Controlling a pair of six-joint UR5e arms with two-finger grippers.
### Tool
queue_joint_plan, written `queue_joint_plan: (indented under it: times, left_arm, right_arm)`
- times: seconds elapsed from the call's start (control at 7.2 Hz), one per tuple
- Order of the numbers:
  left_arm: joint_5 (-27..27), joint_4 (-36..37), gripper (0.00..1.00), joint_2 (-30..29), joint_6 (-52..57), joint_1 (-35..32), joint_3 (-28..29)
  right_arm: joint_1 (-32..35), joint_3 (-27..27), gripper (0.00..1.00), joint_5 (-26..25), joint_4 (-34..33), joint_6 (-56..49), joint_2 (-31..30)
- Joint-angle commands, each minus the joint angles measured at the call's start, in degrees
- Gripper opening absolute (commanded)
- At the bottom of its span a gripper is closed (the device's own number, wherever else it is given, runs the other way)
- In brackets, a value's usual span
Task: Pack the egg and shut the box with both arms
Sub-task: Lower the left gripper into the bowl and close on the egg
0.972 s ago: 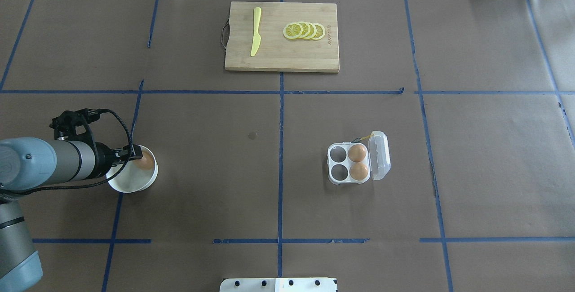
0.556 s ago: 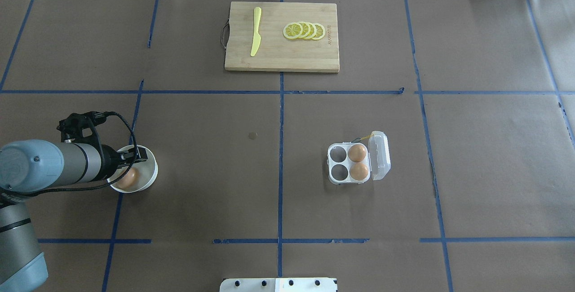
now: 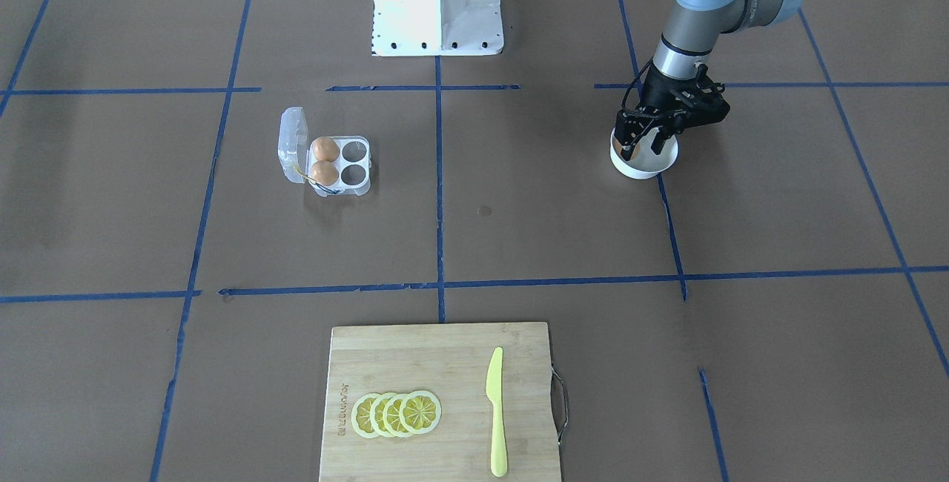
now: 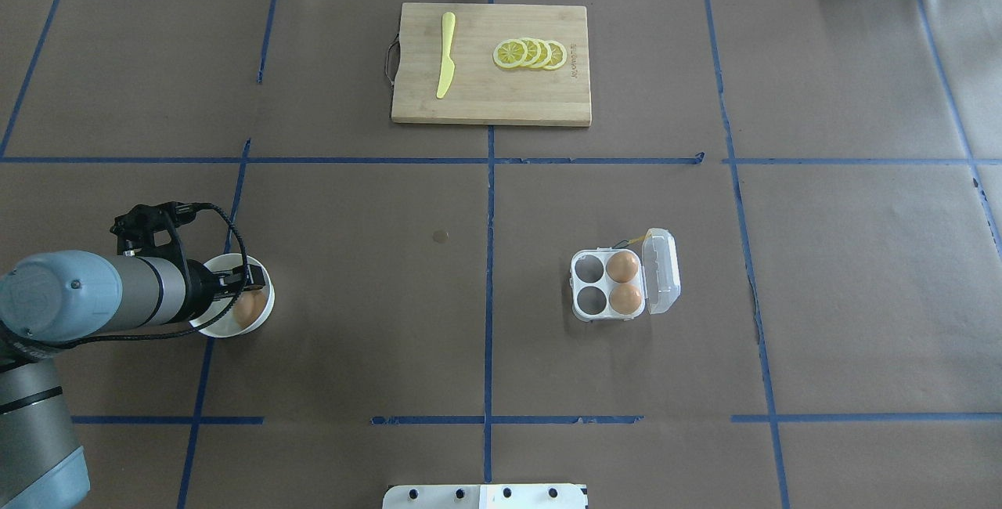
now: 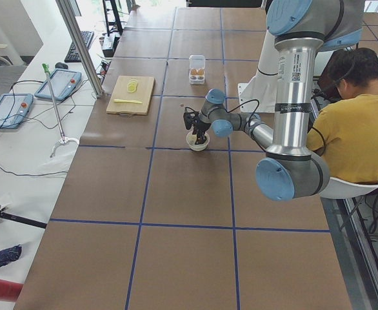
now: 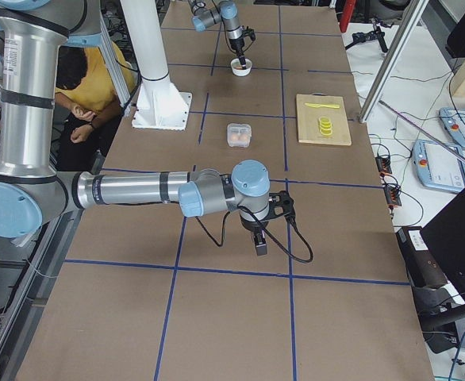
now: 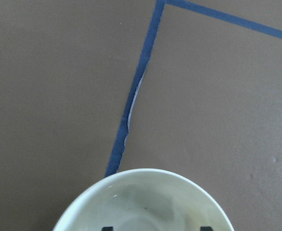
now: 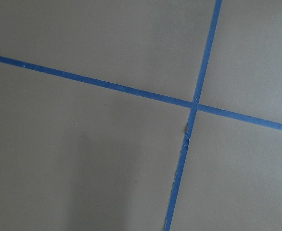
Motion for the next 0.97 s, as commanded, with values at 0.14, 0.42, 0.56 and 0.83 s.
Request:
queue_joint_plan:
  times: [0.14, 0.42, 0.56, 0.83]
  left_arm:
    - [0.0, 0.0, 0.69, -0.1, 0.2, 2.6, -0.1]
    - [-0.1, 0.0, 0.69, -0.1, 0.4, 3.7, 0.0]
    - [-0.1, 0.0, 0.66, -0.1, 1.2, 3.7, -0.2]
    - [-0.1, -0.1, 0.17, -0.2, 1.5, 3.5, -0.4]
  right_arm:
    - [0.0, 0.0, 1.0, 0.0, -0.1, 0.0, 0.0]
    - [0.0, -0.1, 1.0, 0.0, -0.1, 0.0, 0.0]
    - [0.0, -0.1, 1.0, 0.0, 0.0, 0.0, 0.0]
    - [0.0, -0.1, 1.0, 0.0, -0.1, 0.0, 0.1]
